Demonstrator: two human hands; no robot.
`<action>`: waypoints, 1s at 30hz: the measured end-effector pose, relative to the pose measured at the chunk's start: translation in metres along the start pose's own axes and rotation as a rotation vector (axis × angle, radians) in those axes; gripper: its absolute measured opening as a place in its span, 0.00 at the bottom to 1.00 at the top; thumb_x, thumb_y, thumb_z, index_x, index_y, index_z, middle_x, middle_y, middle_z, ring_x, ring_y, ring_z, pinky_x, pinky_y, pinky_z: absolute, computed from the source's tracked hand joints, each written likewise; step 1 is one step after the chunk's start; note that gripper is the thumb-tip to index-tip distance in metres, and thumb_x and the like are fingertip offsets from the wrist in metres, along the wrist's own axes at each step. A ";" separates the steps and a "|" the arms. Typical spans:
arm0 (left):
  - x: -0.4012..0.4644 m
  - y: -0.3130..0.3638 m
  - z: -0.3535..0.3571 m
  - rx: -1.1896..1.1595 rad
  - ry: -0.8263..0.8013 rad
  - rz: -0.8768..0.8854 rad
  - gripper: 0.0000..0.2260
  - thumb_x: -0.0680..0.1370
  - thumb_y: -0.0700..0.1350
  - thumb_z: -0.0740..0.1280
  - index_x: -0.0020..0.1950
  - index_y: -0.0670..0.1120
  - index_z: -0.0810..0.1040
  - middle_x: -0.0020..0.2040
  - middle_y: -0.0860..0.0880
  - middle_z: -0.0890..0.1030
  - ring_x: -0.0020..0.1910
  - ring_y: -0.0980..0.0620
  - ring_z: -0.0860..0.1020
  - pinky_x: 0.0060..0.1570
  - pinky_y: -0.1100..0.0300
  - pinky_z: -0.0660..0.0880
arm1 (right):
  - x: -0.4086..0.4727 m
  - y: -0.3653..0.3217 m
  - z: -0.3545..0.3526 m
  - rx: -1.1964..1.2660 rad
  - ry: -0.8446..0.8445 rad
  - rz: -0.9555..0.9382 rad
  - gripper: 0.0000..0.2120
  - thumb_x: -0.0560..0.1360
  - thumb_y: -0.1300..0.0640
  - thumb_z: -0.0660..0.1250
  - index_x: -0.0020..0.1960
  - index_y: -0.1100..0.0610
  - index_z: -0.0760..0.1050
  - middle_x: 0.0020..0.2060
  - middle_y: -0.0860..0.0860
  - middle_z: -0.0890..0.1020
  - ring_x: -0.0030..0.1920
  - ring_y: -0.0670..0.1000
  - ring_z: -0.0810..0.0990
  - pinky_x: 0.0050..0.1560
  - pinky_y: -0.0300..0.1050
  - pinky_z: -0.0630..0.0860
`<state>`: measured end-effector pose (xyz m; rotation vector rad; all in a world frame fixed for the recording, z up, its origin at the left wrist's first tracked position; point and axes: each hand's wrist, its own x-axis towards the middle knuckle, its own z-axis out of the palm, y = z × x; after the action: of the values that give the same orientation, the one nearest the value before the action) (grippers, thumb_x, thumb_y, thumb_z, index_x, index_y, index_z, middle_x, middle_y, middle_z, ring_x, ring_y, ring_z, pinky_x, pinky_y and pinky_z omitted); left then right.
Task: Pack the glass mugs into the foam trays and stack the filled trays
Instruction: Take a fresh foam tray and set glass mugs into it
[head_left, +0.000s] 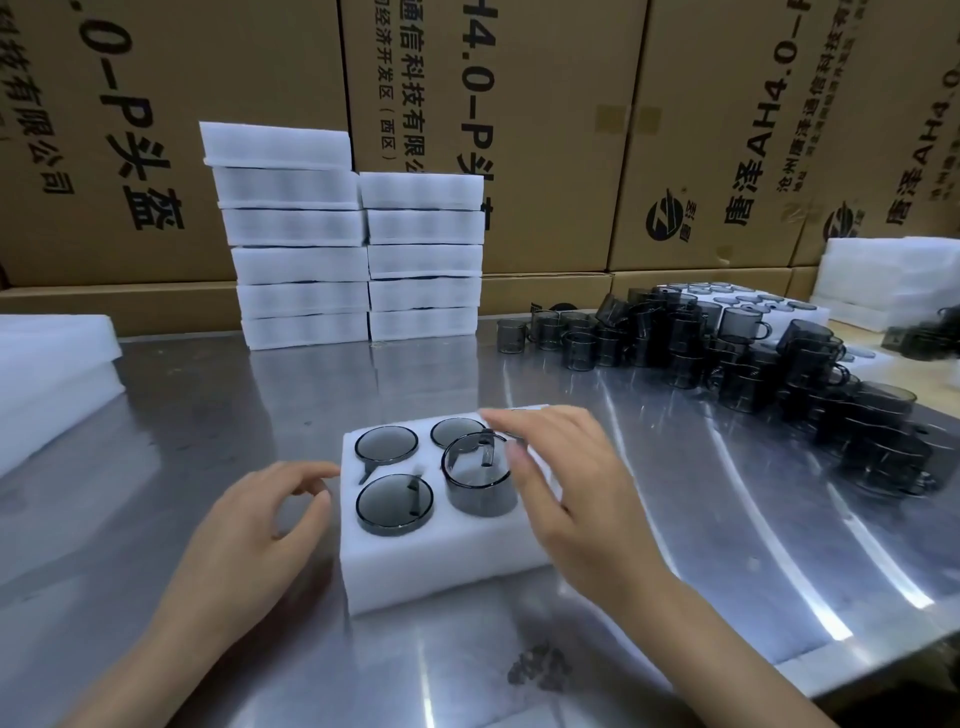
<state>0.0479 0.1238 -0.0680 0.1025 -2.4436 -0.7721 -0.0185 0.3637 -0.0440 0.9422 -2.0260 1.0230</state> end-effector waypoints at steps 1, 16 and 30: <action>0.000 0.002 -0.001 -0.008 0.041 0.036 0.09 0.77 0.42 0.67 0.52 0.56 0.78 0.47 0.60 0.79 0.52 0.54 0.76 0.49 0.61 0.67 | -0.001 0.002 -0.003 0.003 0.013 0.025 0.16 0.78 0.56 0.57 0.61 0.54 0.78 0.52 0.44 0.81 0.55 0.45 0.74 0.58 0.40 0.70; -0.004 0.038 0.015 0.178 -0.229 0.563 0.24 0.78 0.56 0.55 0.74 0.53 0.63 0.74 0.59 0.63 0.73 0.58 0.63 0.68 0.55 0.58 | -0.023 0.007 -0.004 -0.223 -0.164 -0.031 0.21 0.76 0.52 0.56 0.66 0.53 0.75 0.64 0.42 0.76 0.64 0.47 0.72 0.65 0.45 0.68; 0.000 0.042 0.025 0.195 -0.184 0.544 0.24 0.75 0.58 0.57 0.67 0.50 0.75 0.66 0.58 0.74 0.66 0.56 0.72 0.65 0.56 0.61 | -0.023 0.004 -0.004 -0.372 -0.303 0.046 0.20 0.75 0.50 0.54 0.58 0.51 0.80 0.58 0.43 0.81 0.58 0.50 0.78 0.62 0.45 0.68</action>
<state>0.0381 0.1716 -0.0620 -0.5592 -2.5307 -0.3115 -0.0084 0.3757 -0.0622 0.8909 -2.3884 0.5155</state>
